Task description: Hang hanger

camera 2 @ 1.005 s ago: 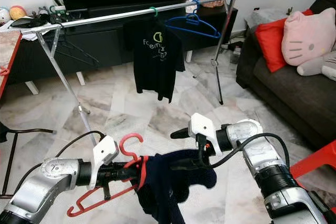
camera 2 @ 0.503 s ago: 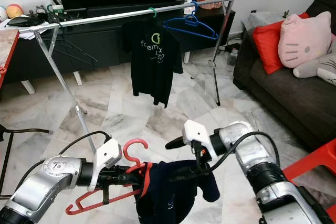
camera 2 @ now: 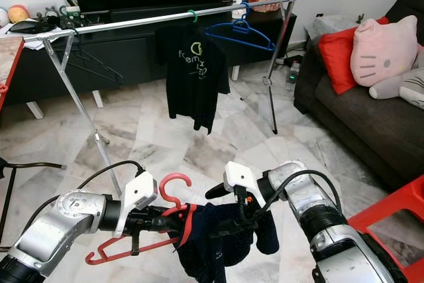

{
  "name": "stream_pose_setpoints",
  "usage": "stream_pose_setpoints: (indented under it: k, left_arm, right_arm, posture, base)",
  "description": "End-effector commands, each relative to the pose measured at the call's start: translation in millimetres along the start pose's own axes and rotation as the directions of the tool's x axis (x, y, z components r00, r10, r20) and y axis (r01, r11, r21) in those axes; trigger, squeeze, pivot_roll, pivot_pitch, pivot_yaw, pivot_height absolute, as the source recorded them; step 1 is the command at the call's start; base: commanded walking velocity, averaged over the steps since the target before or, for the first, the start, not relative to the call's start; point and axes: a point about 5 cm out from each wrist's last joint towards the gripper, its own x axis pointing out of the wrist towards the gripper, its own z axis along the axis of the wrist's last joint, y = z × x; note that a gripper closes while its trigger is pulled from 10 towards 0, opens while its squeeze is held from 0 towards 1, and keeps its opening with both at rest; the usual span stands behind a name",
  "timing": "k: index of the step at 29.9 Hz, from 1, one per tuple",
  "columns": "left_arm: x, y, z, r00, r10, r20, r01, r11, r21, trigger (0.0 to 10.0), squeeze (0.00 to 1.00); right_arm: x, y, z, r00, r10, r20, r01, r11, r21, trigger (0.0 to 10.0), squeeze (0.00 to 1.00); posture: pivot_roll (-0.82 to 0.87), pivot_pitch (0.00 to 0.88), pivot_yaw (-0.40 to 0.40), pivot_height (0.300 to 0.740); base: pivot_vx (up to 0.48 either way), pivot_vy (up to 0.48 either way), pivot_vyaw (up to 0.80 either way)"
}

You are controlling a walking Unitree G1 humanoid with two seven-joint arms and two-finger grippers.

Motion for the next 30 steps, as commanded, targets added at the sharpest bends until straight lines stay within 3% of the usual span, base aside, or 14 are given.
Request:
stream_pose_setpoints:
  k: [1,2,3,4,30]
  left_arm:
    - [-0.3,0.4,13.0,1.0,-0.013,0.018,0.012,0.998,0.055,10.0,0.0]
    - [-0.4,0.6,13.0,1.0,-0.013,0.017,0.012,0.998,0.056,10.0,0.0]
    - [-0.6,0.7,13.0,1.0,-0.012,0.016,0.011,0.998,0.056,10.0,0.0]
    - [-0.7,0.7,13.0,1.0,-0.012,0.015,0.011,0.998,0.056,10.0,0.0]
    - [2.5,4.5,13.3,1.0,0.009,0.011,-0.009,0.998,0.059,10.0,0.0]
  right_arm:
    - [-1.9,-2.7,4.8,1.0,-0.001,0.007,0.001,1.0,-0.02,4.4,0.0]
    - [-1.5,-3.1,5.3,1.0,-0.004,0.01,0.004,1.0,-0.021,3.6,0.0]
    - [-1.2,-4.0,6.1,1.0,-0.011,0.017,0.011,1.0,-0.02,0.3,0.0]
    - [-1.2,-4.4,6.5,1.0,-0.013,0.021,0.013,1.0,-0.02,0.0,0.0]
    - [3.3,-5.6,6.4,0.999,-0.02,0.046,0.02,1.0,-0.008,0.0,0.0]
  posture:
    - [0.02,0.0,-0.104,0.74]
    - [0.02,0.0,-0.103,0.74]
    - [0.02,0.0,-0.103,0.74]
    - [0.02,0.0,-0.103,0.74]
    - [0.02,0.0,-0.101,0.74]
  base:
    - [0.0,0.0,0.0]
    - [0.0,0.0,0.0]
    - [0.0,0.0,0.0]
    - [0.0,0.0,0.0]
    - [0.0,0.0,0.0]
